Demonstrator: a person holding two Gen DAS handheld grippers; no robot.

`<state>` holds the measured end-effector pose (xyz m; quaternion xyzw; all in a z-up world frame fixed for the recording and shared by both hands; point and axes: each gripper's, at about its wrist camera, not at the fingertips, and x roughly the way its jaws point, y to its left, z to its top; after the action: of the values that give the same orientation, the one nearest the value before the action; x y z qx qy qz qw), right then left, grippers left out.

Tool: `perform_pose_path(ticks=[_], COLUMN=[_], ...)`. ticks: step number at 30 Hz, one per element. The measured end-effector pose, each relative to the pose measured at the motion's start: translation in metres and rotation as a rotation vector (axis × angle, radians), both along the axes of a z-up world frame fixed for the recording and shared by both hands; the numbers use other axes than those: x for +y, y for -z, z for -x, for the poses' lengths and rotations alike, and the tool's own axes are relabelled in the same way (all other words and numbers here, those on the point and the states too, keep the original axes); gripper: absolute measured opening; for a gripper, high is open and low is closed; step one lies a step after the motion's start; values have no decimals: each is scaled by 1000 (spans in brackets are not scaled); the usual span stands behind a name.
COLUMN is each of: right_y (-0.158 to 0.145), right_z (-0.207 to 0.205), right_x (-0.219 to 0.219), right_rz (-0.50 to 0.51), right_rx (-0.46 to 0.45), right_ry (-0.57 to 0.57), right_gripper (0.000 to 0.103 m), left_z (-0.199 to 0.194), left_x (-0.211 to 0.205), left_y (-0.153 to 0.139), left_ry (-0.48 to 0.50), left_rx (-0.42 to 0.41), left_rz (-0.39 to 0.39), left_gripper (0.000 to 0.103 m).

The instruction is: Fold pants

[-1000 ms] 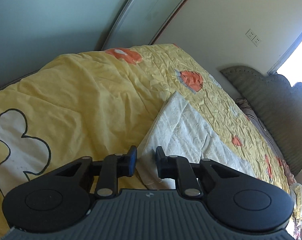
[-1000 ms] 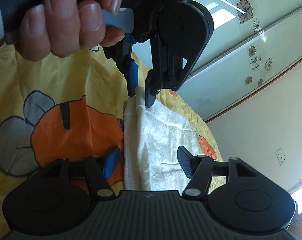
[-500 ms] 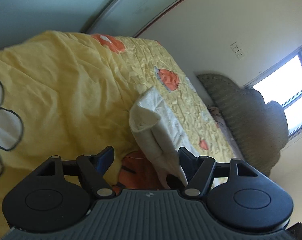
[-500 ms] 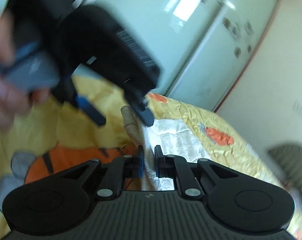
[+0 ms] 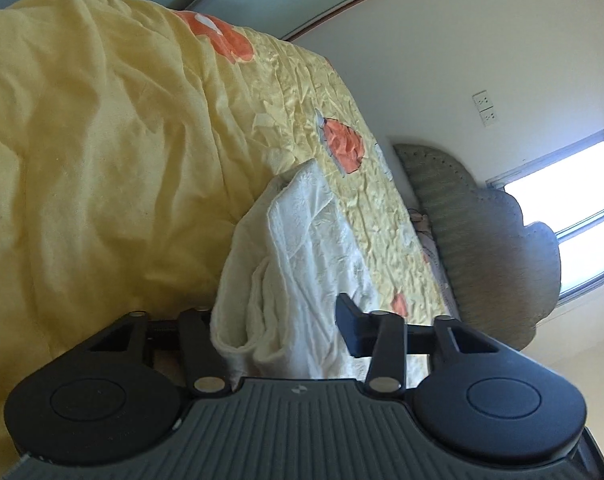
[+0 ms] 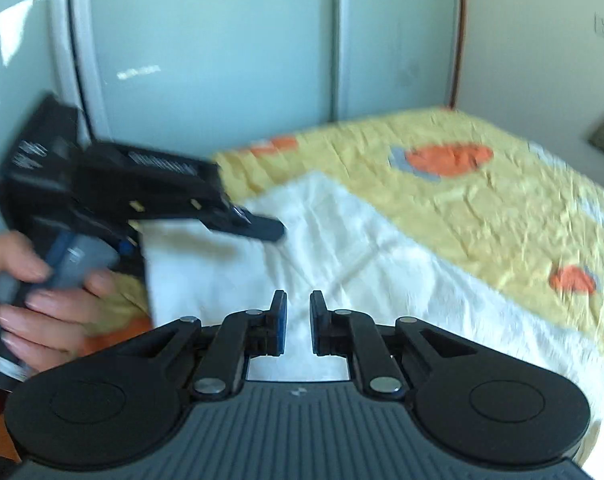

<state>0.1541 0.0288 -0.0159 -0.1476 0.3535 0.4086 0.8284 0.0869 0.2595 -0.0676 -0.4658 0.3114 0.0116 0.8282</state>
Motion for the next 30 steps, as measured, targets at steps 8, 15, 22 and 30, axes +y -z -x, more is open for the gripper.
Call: perform_pose_path(ticks=[8,15,22,30], right_y=[-8,-36,-61,-49], right_z=[-3,-3,20,41], right_x=[-25,-71,-155,-276], right_rz=[-199,-394,-488,-567], right_rx=[-38,-8,-57,-53], right_ry=[91,153,273,502], right_gripper=[12,12,12,12], left_z=[13,29,35,18], left_x=[-38,-114,-218,-329], left_y=[-46,-119,-142,-138], left_ry=[-1,114,244,501], left_rx=[-23,-214,-322,-379], left_rz=[-323,-460,-557,-542], left_gripper=[14,14,16,20])
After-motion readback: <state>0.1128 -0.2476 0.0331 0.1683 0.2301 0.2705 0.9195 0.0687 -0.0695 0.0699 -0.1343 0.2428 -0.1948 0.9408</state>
